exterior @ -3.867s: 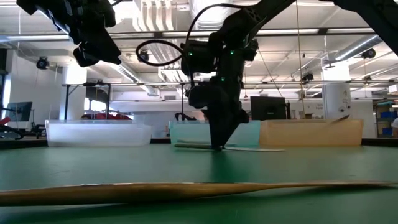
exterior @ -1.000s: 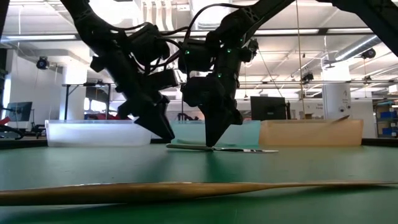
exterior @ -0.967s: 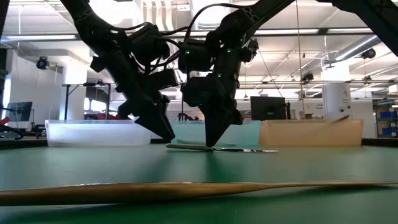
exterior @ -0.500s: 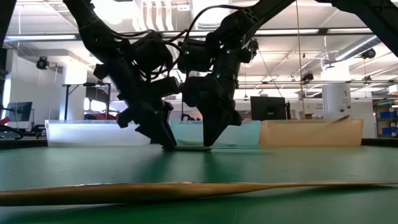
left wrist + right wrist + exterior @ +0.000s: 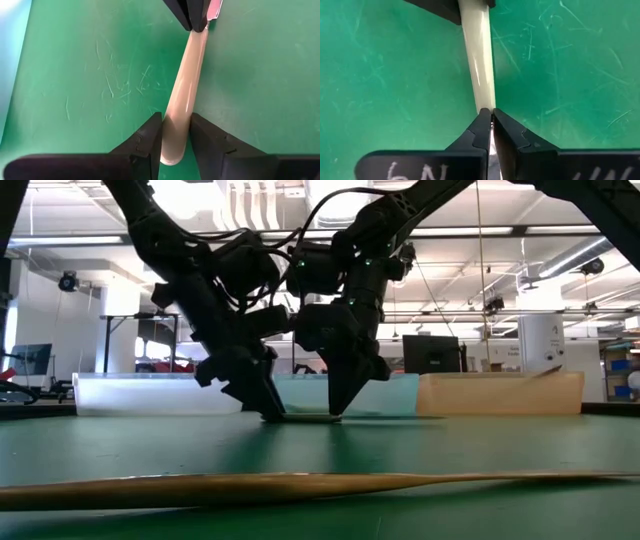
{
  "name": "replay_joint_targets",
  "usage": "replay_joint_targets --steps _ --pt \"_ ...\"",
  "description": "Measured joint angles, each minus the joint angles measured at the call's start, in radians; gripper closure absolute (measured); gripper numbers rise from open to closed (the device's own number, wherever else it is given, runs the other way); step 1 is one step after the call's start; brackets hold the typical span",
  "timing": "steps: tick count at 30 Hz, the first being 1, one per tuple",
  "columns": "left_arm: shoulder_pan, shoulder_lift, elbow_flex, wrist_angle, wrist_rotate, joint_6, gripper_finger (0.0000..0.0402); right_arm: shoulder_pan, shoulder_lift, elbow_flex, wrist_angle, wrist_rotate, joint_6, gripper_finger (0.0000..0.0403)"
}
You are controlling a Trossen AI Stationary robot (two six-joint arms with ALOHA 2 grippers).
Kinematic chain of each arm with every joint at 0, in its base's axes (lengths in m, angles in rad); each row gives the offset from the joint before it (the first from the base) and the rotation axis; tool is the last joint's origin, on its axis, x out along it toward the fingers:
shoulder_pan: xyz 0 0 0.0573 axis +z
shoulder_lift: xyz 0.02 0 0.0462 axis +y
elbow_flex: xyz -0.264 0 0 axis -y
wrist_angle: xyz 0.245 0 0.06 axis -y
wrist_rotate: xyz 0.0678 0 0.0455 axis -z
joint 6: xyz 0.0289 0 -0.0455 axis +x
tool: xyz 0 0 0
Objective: Sort silverware by color (type)
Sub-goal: Put the top silver knife into the transparent bin
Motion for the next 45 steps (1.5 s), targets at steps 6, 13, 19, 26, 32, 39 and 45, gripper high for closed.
replay_joint_targets --steps 6,13,19,26,32,39,45 --pt "0.001 0.0 0.002 -0.022 -0.007 -0.003 0.0374 0.003 -0.001 0.002 0.005 0.012 -0.009 0.0394" --pt "0.003 -0.008 0.014 -0.049 0.006 -0.032 0.0377 0.003 -0.001 0.002 0.009 0.005 0.001 0.0394" --pt "0.005 -0.035 0.041 -0.158 0.051 -0.055 0.0385 -0.003 -0.013 0.004 -0.002 -0.001 0.007 0.0394" --pt "0.005 -0.087 0.035 -0.246 0.058 -0.069 0.0387 -0.006 -0.043 0.003 0.045 0.008 0.009 0.039" --pt "0.006 -0.108 0.032 -0.309 0.051 -0.089 0.0388 -0.009 -0.058 0.0 0.028 0.003 -0.004 0.0352" --pt "0.006 -0.128 0.033 -0.362 0.049 -0.122 0.0389 -0.014 -0.064 0.0 0.0 0.003 -0.014 0.0292" --pt "0.007 -0.193 0.029 -0.441 0.03 -0.139 0.0389 -0.041 -0.108 0.0 -0.022 0.006 -0.011 0.027"
